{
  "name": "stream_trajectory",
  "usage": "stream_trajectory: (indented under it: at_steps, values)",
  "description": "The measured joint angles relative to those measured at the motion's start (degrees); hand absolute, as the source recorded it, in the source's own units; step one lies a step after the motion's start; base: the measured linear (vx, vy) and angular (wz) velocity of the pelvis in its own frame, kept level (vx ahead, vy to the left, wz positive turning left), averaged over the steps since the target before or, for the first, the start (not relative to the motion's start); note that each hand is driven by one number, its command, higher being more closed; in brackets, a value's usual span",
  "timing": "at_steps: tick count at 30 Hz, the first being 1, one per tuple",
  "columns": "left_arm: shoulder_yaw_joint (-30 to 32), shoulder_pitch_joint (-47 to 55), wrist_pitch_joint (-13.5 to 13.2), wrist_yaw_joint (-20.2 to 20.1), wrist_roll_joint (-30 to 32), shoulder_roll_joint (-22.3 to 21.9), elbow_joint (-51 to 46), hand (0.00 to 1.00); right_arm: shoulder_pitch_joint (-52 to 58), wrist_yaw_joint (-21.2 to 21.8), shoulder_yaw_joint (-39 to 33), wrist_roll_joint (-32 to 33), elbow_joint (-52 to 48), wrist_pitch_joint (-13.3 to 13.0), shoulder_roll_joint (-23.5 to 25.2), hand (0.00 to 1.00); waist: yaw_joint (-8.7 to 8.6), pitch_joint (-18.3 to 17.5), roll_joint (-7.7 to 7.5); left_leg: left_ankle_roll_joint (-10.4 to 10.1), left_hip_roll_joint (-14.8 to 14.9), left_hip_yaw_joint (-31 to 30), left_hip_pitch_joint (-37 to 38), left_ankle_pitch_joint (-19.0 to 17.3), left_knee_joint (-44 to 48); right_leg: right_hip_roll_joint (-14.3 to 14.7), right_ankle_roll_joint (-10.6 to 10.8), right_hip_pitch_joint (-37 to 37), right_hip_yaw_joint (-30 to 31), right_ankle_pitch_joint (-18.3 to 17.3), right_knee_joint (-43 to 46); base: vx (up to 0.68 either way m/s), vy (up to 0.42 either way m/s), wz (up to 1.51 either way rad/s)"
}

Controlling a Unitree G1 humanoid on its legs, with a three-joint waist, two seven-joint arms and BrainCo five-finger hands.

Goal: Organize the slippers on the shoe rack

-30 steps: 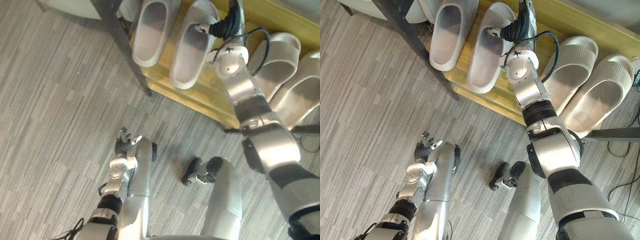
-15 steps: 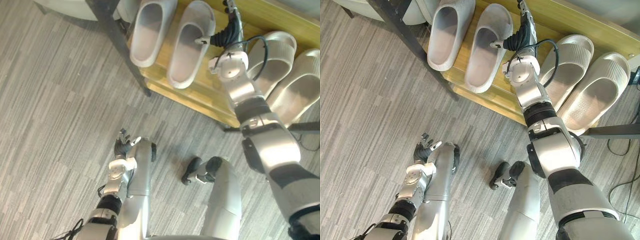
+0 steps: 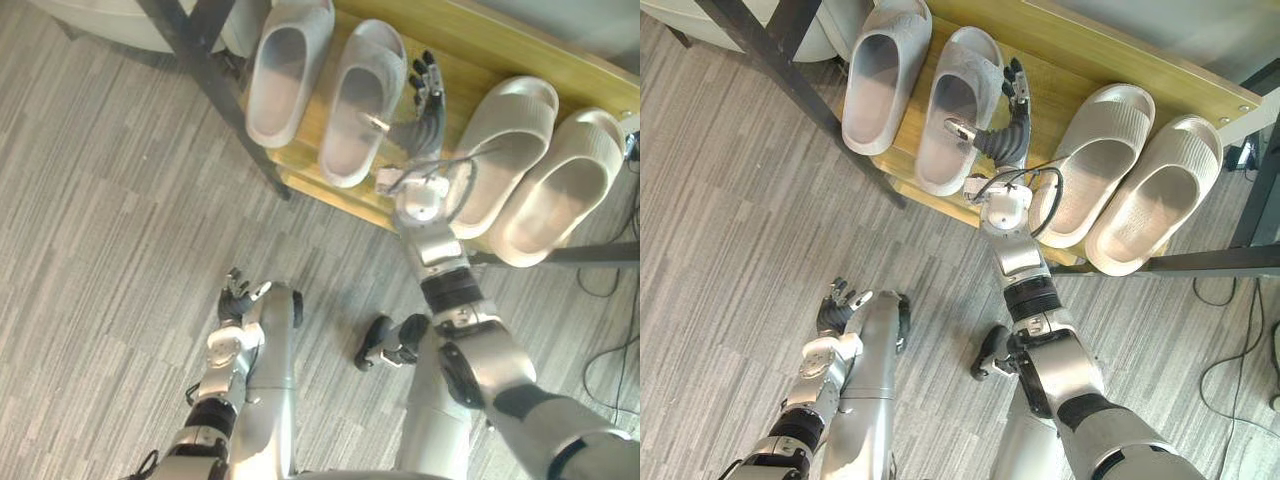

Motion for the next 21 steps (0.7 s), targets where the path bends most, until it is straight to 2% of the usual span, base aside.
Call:
stream_trajectory:
  at_steps: [6, 10, 11, 21]
  values:
    - [0.5, 0.2, 0.5, 0.6, 0.1, -0.3, -0.7, 0.00, 3.0, 0.9, 0.0, 4.6, -0.9, -0.8, 2.6, 0.00, -0.02, 0.3, 0.05, 0.0, -0.1, 0.0, 0.1, 0.0, -0.2, 0.0, 0.2, 0.2, -0.1, -0.1, -0.3, 0.00, 0.000, 0.00]
    - [1.2, 0.2, 0.6, 0.7, 0.5, -0.6, -2.7, 0.00, 3.2, 3.3, 0.0, 10.0, -2.6, -2.5, 2.6, 0.00, 0.06, 2.6, 0.14, 0.0, -0.1, 0.0, 1.2, 0.0, -0.4, 0.0, 0.8, 1.3, -0.2, -0.4, -0.5, 0.00, 0.000, 0.00]
    - [2.1, 0.2, 0.6, 0.6, 0.5, -1.1, -3.0, 0.00, 3.2, 4.2, 0.0, 12.4, -2.6, -3.6, 2.5, 0.00, 0.07, 2.9, 0.18, 0.0, -0.1, -0.1, 1.1, 0.0, -0.4, 0.0, 0.9, 1.3, -0.3, -0.4, -0.5, 0.00, 0.000, 0.00]
    - [2.3, 0.1, 0.8, 0.7, 0.5, -1.7, -3.2, 0.00, 2.3, 6.7, 0.0, 28.1, -2.3, -6.3, 2.4, 0.00, 0.73, 3.2, 0.69, 0.0, -0.3, -0.8, 1.1, 0.0, -0.2, 0.0, 0.6, 2.1, -1.1, -0.4, -0.4, 0.00, 0.000, 0.01]
